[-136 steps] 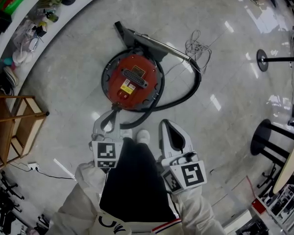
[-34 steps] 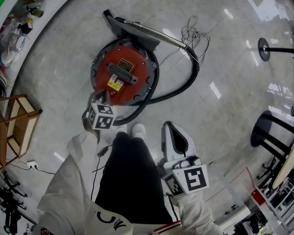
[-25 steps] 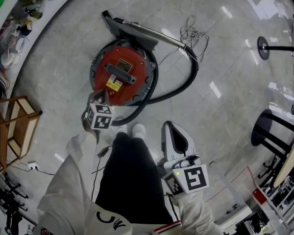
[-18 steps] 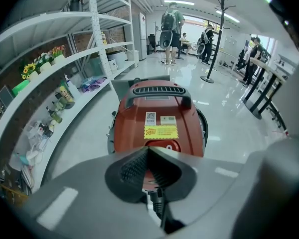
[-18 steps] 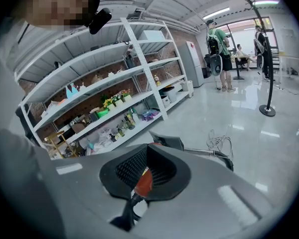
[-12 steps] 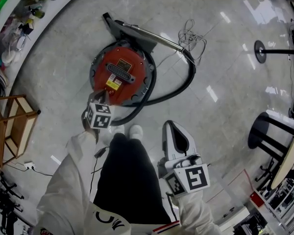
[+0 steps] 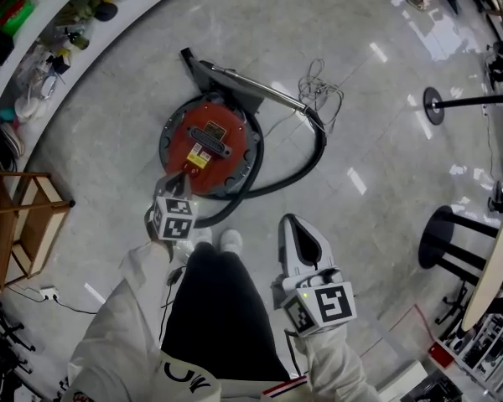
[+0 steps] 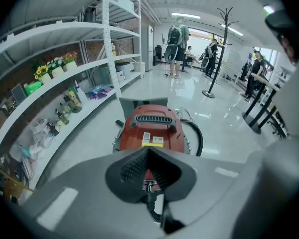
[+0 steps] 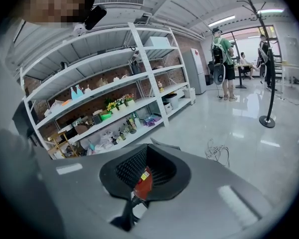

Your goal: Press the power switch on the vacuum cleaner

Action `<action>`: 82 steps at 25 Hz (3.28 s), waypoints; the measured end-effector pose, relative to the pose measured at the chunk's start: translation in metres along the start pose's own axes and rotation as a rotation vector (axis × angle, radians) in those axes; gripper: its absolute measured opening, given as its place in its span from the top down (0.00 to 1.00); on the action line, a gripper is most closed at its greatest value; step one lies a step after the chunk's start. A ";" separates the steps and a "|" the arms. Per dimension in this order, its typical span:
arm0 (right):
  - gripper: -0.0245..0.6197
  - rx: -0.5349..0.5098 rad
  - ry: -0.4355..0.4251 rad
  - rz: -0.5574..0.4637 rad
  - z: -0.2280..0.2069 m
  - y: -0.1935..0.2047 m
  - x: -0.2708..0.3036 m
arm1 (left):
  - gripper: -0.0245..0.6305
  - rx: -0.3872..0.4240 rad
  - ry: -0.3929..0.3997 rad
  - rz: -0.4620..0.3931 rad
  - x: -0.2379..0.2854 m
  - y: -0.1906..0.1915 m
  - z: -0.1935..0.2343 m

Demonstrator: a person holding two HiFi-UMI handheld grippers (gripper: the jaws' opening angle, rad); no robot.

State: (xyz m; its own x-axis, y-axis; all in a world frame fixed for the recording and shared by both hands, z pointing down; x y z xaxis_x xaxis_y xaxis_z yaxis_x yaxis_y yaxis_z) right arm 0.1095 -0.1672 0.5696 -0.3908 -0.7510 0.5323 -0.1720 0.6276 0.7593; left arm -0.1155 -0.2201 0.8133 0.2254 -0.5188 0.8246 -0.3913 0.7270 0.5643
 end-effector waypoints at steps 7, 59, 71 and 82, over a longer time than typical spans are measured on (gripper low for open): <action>0.96 -0.011 -0.006 -0.025 0.014 -0.028 -0.018 | 0.96 -0.038 -0.027 -0.060 -0.057 -0.030 0.013; 0.96 -0.113 -0.098 -0.297 0.087 -0.178 -0.129 | 0.96 0.027 -0.120 -0.686 -0.408 -0.241 0.008; 0.96 -0.130 -0.148 -0.296 0.079 -0.170 -0.153 | 0.96 0.022 -0.168 -0.700 -0.429 -0.220 -0.022; 0.96 -0.130 -0.147 -0.317 0.083 -0.162 -0.165 | 0.96 0.019 -0.145 -0.706 -0.432 -0.209 -0.031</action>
State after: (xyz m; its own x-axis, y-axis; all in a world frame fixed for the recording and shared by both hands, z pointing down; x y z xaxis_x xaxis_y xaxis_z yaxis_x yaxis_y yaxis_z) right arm 0.1272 -0.1283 0.3276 -0.4638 -0.8605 0.2110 -0.1929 0.3305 0.9239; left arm -0.1034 -0.1343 0.3399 0.3095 -0.9176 0.2494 -0.2119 0.1891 0.9588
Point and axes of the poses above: the fingertips, and each gripper's own axes: x forward along the fingers, z to its left, y out of its underside, the point moved 4 cm from there along -x, backward along the fingers, and after that the axes turned 3 degrees about x, right-handed, at the moved point
